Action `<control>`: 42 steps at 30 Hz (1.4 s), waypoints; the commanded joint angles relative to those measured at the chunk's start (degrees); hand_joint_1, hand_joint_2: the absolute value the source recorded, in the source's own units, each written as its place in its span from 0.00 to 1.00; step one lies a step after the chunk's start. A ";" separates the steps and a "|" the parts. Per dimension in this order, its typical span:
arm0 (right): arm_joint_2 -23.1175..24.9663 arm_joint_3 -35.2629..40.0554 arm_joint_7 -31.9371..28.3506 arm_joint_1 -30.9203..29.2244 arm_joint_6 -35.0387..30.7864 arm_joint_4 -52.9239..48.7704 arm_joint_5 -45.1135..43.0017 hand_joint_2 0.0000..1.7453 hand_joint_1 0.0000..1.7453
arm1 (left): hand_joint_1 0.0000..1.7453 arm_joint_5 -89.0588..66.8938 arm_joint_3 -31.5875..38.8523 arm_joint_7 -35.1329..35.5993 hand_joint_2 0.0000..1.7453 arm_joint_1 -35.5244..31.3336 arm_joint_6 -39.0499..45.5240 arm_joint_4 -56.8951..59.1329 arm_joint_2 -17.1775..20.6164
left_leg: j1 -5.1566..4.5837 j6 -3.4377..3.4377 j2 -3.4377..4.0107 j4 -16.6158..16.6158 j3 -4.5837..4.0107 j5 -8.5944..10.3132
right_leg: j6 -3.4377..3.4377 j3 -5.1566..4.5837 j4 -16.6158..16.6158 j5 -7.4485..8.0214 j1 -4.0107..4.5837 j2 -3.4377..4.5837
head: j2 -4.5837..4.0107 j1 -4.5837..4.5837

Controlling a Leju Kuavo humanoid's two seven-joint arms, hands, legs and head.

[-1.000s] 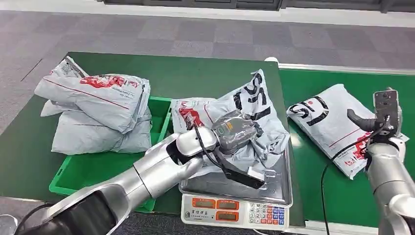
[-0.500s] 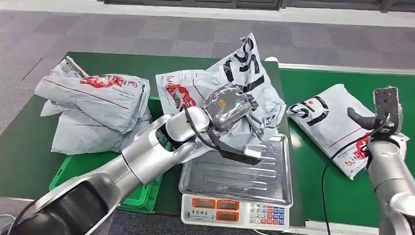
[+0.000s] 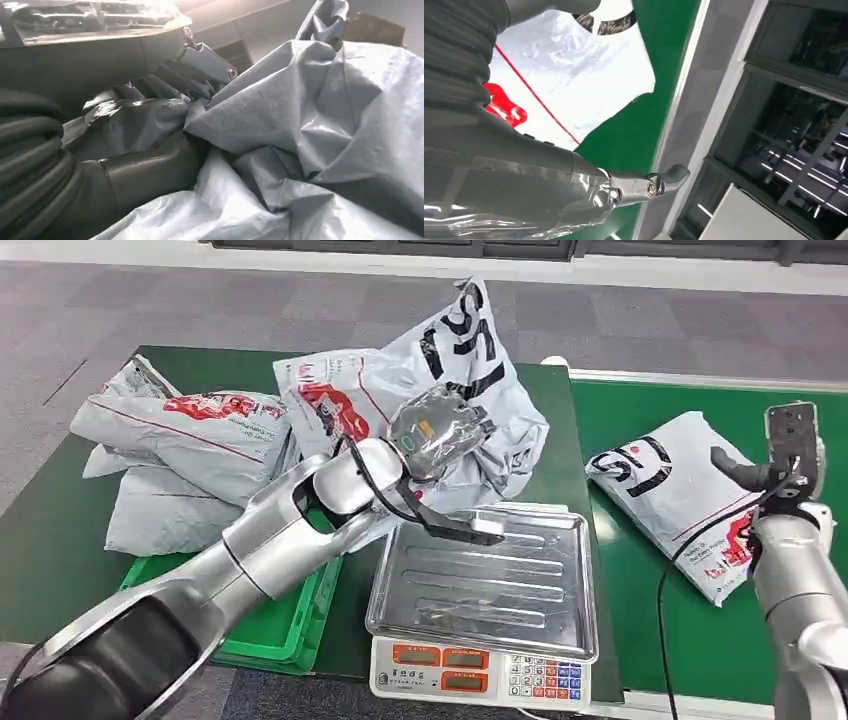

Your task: Moved the parcel from conveyor to table for the left to box.

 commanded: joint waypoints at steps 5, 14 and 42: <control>3.18 -2.39 0.17 -4.49 0.51 4.89 -0.34 1.00 0.00 | 1.00 -1.53 -1.49 0.25 1.00 -5.07 -0.44 1.57 5.49 | 0.00 -0.04 0.19 0.02 0.04 -0.05 | -0.04 -0.04 0.04 0.01 -0.01 0.23 | 0.00 0.00; 2.40 -3.33 -1.87 -2.54 1.53 4.01 -0.98 1.00 0.00 | 1.00 -2.92 -0.06 0.44 1.00 -5.98 -1.13 0.96 11.67 | 0.02 -0.04 0.17 0.01 0.04 -0.04 | -0.05 -0.02 0.01 0.02 0.02 0.21 | 0.00 0.00; -2.95 -6.47 -4.21 9.70 3.64 -4.04 -5.45 1.00 0.00 | 1.00 -1.58 16.10 -0.36 1.00 7.48 -0.60 -11.40 31.36 | 0.07 -0.12 0.16 -0.22 0.22 -0.01 | -0.10 0.09 -0.17 -0.02 0.06 0.25 | 0.00 -0.02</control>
